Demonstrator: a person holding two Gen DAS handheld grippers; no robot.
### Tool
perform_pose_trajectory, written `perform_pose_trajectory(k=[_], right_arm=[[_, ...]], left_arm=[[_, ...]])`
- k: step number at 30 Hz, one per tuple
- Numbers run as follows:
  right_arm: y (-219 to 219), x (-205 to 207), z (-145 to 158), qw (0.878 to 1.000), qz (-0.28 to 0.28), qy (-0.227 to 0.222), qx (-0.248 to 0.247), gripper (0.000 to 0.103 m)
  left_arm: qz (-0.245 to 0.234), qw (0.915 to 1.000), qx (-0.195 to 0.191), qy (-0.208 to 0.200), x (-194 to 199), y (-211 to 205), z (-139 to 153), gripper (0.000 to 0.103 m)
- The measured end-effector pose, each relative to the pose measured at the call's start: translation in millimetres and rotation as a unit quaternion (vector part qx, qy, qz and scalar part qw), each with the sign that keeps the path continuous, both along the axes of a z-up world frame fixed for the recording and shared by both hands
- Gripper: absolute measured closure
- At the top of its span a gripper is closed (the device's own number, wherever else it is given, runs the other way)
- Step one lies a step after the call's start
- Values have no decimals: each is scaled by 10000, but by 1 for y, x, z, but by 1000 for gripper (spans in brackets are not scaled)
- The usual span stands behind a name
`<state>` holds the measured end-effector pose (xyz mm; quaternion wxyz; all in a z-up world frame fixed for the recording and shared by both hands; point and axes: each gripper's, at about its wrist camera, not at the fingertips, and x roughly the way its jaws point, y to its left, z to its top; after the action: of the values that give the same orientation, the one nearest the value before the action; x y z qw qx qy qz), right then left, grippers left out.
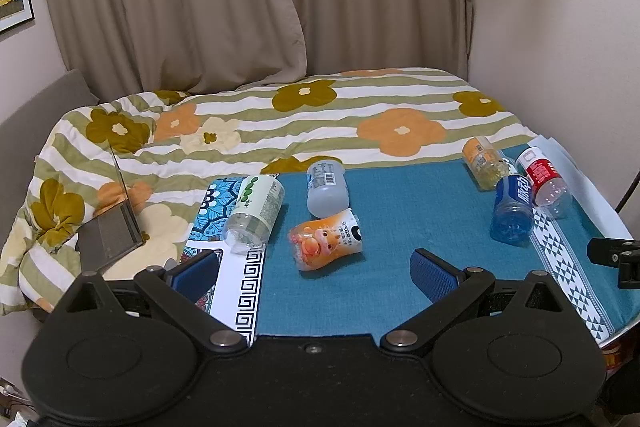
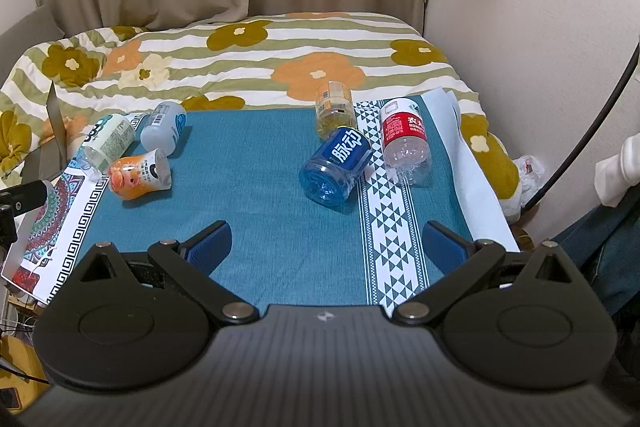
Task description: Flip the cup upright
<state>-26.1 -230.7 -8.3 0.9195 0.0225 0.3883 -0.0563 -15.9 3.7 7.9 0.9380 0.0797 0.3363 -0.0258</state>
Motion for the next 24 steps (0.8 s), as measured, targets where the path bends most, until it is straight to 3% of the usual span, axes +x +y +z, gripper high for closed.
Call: perform_pose_trajectory(k=[13, 24], right_arm=[[1, 5, -5, 10000, -3, -10, 5, 0], [-19, 5, 16, 9999, 60, -13, 108, 0]], left_arm=[[-35, 10000, 6, 12, -1, -2, 1, 0], [-24, 9999, -104, 64, 6, -19, 13, 0]])
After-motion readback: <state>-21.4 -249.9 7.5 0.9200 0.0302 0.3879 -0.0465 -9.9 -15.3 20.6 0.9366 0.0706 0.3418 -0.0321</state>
